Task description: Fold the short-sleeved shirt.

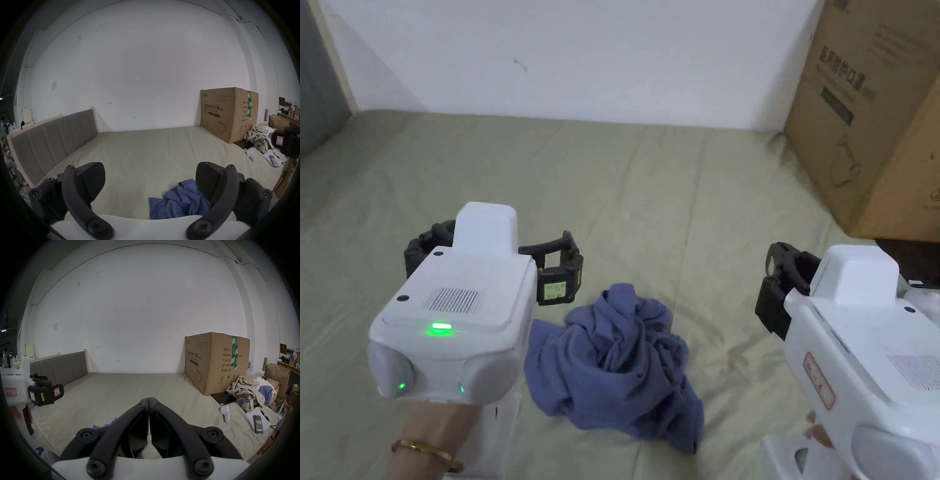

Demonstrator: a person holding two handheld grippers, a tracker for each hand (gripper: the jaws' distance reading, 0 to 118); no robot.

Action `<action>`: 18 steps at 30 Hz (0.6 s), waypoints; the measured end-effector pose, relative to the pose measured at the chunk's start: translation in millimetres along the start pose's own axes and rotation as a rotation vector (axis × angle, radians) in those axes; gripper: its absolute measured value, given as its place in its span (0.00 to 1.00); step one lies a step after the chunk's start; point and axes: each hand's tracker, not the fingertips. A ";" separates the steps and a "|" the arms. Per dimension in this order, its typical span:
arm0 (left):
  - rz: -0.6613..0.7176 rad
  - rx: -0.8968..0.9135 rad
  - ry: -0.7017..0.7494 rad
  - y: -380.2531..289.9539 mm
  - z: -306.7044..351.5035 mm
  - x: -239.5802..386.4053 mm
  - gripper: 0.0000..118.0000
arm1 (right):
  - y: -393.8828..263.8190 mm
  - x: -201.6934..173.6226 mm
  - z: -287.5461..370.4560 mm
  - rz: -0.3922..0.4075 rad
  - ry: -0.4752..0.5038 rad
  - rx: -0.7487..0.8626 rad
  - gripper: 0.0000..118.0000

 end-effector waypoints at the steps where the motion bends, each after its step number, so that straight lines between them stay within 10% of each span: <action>1: 0.005 0.002 0.004 -2.2 4.4 -2.1 0.76 | 0.7 -1.7 1.3 -0.002 0.002 0.004 0.00; 4: 0.062 0.014 0.036 -10.6 10.7 -8.0 0.11 | 0.8 -5.7 5.6 -0.013 0.013 0.012 0.00; 5: 0.079 0.008 0.032 -12.9 11.7 -10.5 0.04 | 0.0 -6.6 6.8 -0.009 0.011 0.011 0.00; 18: 0.140 -0.053 -0.020 -27.6 19.6 -20.7 0.00 | -9.4 -8.4 13.0 0.007 0.013 -0.011 0.00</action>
